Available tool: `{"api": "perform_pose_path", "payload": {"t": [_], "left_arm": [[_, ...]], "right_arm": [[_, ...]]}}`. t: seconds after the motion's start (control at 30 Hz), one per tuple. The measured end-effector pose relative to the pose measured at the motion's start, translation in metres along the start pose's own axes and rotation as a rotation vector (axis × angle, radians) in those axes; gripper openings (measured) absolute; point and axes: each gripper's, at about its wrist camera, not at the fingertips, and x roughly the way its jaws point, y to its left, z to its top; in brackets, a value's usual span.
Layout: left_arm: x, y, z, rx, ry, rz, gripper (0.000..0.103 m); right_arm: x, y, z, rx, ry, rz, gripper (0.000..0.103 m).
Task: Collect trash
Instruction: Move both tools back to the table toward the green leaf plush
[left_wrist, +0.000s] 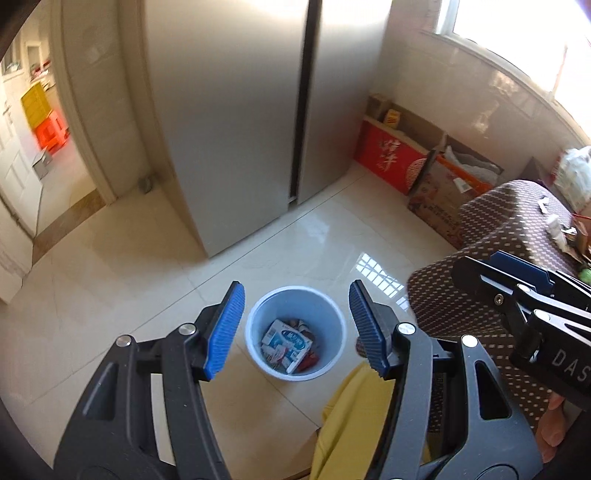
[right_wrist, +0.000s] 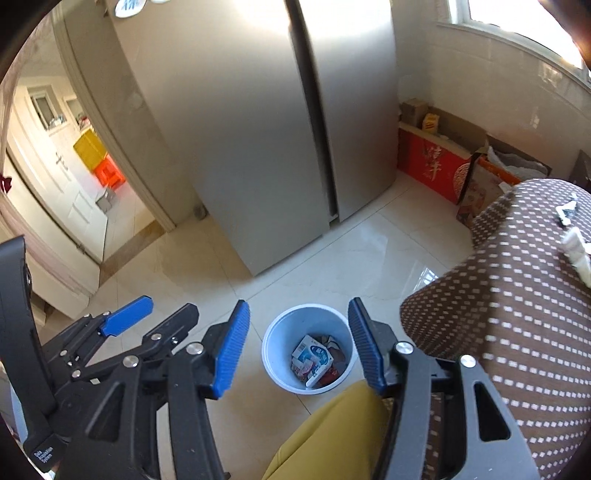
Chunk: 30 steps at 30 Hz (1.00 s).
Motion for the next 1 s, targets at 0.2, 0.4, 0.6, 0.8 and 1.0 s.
{"api": "perform_pose_path", "payload": {"t": [0.2, 0.4, 0.6, 0.8, 1.0], "left_arm": [[-0.017, -0.045, 0.003, 0.069, -0.04, -0.054, 0.059], [-0.035, -0.09, 0.004, 0.14, -0.071, -0.111, 0.059], [-0.049, -0.137, 0.002, 0.219, -0.092, -0.163, 0.059], [-0.057, -0.185, -0.004, 0.306, -0.091, -0.216, 0.062], [-0.059, -0.229, -0.009, 0.388, -0.081, -0.282, 0.064]], "right_arm": [[-0.04, -0.04, -0.004, 0.08, -0.069, -0.038, 0.057], [-0.085, -0.088, -0.017, 0.174, -0.153, -0.128, 0.068], [-0.128, -0.144, -0.035, 0.286, -0.23, -0.224, 0.079], [-0.159, -0.196, -0.054, 0.379, -0.275, -0.35, 0.082], [-0.175, -0.234, -0.072, 0.461, -0.29, -0.445, 0.082]]}}
